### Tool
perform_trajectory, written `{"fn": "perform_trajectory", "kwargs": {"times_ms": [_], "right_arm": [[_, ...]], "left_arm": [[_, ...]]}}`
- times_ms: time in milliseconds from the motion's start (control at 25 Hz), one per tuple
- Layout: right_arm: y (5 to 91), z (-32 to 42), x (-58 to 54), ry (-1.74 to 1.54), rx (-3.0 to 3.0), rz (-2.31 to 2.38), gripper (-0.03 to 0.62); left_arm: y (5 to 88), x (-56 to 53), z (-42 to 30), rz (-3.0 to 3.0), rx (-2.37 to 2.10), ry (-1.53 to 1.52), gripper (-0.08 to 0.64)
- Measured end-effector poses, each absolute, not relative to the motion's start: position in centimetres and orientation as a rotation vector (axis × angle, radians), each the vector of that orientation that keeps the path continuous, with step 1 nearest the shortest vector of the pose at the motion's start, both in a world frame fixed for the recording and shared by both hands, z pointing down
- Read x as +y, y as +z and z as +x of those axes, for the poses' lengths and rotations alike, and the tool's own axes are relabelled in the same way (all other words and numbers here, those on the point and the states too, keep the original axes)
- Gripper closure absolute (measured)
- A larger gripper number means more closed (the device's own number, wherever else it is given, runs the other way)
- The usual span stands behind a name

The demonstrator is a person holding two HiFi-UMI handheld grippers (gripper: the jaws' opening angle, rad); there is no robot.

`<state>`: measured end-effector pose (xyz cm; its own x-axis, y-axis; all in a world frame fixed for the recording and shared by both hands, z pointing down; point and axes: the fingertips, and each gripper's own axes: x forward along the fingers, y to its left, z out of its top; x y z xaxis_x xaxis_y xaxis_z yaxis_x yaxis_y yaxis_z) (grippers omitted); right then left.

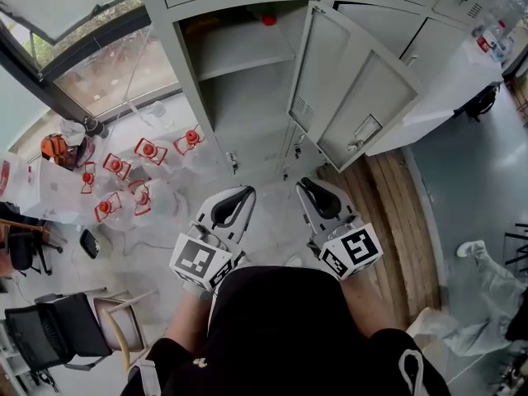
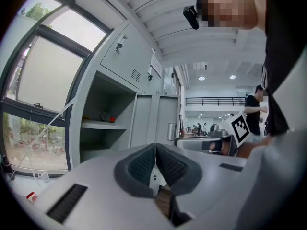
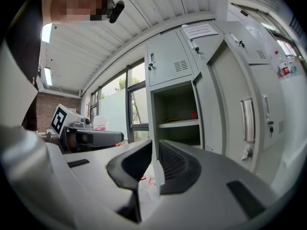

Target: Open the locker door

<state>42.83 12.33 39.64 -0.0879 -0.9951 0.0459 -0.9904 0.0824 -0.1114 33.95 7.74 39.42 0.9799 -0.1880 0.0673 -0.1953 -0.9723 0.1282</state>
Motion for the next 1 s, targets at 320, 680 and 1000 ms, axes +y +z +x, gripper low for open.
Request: {"fn": "perform_trajectory", "kwargs": {"times_ms": [320,680,1000], "right_arm": [[38.92,43.05,12.22,-0.149,2.277,-2.103,0.532],[39.41,43.35,12.42,-0.172,2.263,-2.12,0.532],[39.74,43.7,12.95,-0.187,2.245,-2.144,0.532]], "left_arm": [[39.49,7.51,34.11,2.995,-0.281,0.091,0.537],[39.68,7.43,34.29,3.0,-0.269,0.096,0.537],[39.9,7.88,34.3,2.997,-0.26,0.112,0.537]]}}
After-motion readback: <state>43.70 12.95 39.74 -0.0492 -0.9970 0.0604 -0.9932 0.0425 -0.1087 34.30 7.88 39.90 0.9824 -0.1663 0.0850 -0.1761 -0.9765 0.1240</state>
